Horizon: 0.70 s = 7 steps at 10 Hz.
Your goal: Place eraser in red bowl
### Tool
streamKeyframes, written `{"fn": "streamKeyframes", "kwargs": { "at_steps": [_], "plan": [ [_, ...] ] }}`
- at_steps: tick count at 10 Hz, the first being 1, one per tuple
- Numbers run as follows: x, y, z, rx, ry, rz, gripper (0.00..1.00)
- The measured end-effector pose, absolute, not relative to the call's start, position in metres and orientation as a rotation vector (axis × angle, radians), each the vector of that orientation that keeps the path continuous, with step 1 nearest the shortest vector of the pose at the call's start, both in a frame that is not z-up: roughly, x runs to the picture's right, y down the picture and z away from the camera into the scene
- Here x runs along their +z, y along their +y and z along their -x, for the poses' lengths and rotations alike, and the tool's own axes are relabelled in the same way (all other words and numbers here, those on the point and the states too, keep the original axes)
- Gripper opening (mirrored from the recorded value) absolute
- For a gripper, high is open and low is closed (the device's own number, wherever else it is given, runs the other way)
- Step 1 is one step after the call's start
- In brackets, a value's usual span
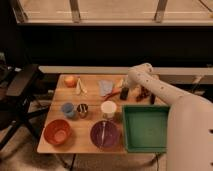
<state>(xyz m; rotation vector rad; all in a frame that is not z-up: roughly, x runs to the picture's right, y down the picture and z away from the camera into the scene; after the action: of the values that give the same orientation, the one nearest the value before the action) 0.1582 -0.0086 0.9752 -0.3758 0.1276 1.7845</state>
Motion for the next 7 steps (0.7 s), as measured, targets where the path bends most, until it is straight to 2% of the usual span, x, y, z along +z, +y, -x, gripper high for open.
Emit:
{"fn": "streamKeyframes", "kwargs": {
  "at_steps": [4, 6, 7],
  "plan": [
    [1.001, -0.004, -0.167, 1.863, 0.154, 0.428, 0.66],
    [1.008, 0.000, -0.170, 1.887, 0.169, 0.442, 0.57],
    [1.010, 0.001, -0.171, 1.896, 0.176, 0.443, 0.46]
  ]
}}
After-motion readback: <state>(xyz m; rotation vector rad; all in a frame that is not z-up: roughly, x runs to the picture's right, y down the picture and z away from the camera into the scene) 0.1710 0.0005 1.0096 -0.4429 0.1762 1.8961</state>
